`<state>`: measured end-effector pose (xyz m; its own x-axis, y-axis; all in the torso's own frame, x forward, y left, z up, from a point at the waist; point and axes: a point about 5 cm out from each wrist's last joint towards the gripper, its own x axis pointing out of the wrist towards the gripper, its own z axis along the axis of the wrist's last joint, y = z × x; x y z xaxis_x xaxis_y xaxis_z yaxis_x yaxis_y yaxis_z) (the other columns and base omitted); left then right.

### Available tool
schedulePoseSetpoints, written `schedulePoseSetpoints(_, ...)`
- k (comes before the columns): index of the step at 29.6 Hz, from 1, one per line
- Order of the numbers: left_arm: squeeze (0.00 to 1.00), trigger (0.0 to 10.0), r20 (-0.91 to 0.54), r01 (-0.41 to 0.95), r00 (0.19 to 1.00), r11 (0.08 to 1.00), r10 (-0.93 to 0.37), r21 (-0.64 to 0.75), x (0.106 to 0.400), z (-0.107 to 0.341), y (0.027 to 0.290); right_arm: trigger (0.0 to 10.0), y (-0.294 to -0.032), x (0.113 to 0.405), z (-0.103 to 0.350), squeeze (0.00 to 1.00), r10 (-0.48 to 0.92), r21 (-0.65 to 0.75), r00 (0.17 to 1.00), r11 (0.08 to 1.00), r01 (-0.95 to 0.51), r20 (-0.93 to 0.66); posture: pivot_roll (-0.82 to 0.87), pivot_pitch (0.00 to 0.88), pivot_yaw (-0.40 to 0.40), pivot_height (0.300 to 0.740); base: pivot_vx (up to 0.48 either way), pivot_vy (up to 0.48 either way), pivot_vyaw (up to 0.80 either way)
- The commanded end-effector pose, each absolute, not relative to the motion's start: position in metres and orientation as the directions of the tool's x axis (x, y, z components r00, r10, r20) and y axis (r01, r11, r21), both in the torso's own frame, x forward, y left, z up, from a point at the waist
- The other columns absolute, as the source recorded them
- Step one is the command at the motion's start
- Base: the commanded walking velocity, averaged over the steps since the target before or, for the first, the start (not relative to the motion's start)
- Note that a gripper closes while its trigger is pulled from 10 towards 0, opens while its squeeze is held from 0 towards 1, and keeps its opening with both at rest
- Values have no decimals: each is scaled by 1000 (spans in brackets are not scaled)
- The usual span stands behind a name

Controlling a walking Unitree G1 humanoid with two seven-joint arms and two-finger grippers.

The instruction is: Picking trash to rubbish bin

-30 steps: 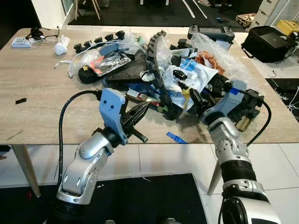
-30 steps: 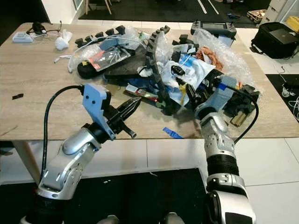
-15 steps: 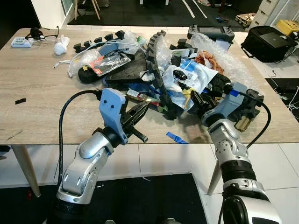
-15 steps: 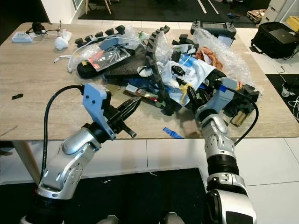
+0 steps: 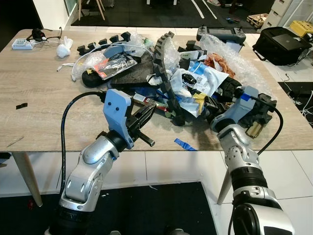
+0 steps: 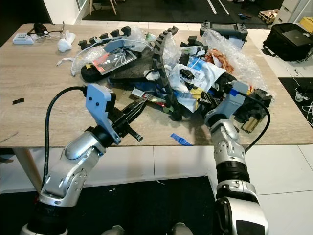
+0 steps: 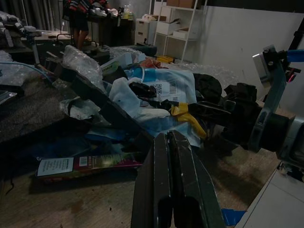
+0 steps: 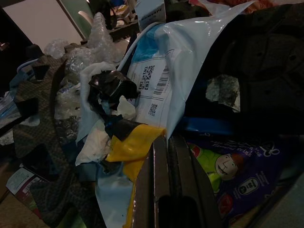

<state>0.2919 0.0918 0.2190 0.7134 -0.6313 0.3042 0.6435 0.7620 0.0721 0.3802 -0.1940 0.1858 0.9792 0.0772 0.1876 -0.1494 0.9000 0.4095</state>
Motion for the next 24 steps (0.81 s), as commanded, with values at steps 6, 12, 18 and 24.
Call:
schedulePoseSetpoints(6, 0, 10000, 301, 640, 717, 765, -629, 74, 292, 216, 91, 588, -198, 380, 191, 0, 62, 403, 975, 903, -146, 213, 13, 177, -30, 740, 0, 0, 0)
schedulePoseSetpoints(12, 0, 10000, 307, 637, 717, 767, -625, 75, 293, 218, 93, 510, -189, 374, 229, 0, 49, 373, 937, 909, -185, 346, 15, 183, -31, 740, 0, 0, 0)
schedulePoseSetpoints(18, 0, 10000, 306, 639, 717, 766, -626, 70, 292, 217, 93, 824, -181, 366, 255, 0, 61, 330, 900, 918, -220, 431, 12, 188, -31, 740, 0, 0, 0)
schedulePoseSetpoints(24, 0, 10000, 307, 642, 715, 763, -628, 67, 292, 217, 92, 1176, -178, 362, 269, 0, 74, 299, 878, 924, -238, 473, 9, 195, -31, 740, 0, 0, 0)
